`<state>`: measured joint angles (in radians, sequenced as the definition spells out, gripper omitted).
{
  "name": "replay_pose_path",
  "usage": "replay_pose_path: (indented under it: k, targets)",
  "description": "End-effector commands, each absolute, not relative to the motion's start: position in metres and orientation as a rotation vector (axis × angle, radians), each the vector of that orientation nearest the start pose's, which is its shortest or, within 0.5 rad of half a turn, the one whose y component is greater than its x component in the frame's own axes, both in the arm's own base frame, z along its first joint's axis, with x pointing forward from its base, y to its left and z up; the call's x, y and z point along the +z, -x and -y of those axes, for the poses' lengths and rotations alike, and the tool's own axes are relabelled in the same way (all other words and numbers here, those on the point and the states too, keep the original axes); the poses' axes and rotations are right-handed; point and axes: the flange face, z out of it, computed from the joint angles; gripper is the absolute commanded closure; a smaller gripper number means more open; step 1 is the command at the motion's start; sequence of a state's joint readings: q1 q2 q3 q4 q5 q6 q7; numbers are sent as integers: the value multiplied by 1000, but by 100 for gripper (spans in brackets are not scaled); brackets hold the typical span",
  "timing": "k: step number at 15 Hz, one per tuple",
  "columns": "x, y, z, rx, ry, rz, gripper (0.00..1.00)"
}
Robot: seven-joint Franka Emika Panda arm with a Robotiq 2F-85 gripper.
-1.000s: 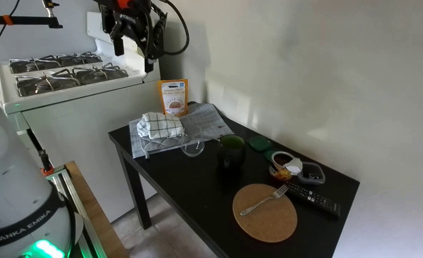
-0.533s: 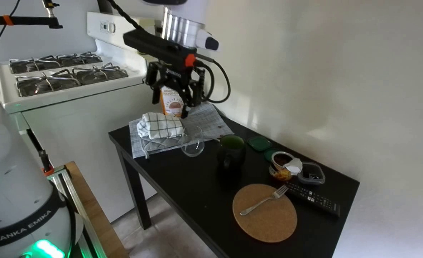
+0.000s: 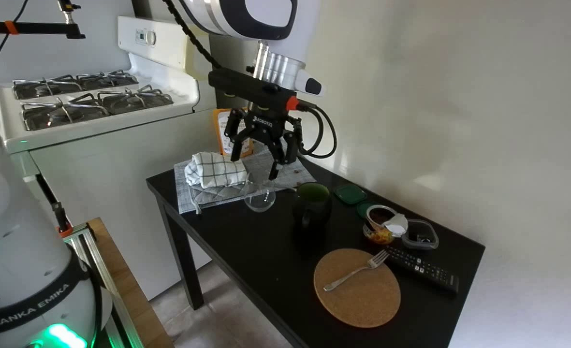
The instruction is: Move the black mug to the left then put a bean inside the can
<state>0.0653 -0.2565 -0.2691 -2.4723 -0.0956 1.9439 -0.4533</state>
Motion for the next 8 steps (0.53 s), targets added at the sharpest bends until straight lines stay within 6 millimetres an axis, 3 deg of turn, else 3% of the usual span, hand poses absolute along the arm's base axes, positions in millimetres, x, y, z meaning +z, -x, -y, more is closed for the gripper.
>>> replay_pose_path:
  k: [1, 8]
  targets:
    - [367, -403, 89, 406, 3004, 476, 0]
    - [313, -419, 138, 126, 2998, 463, 0]
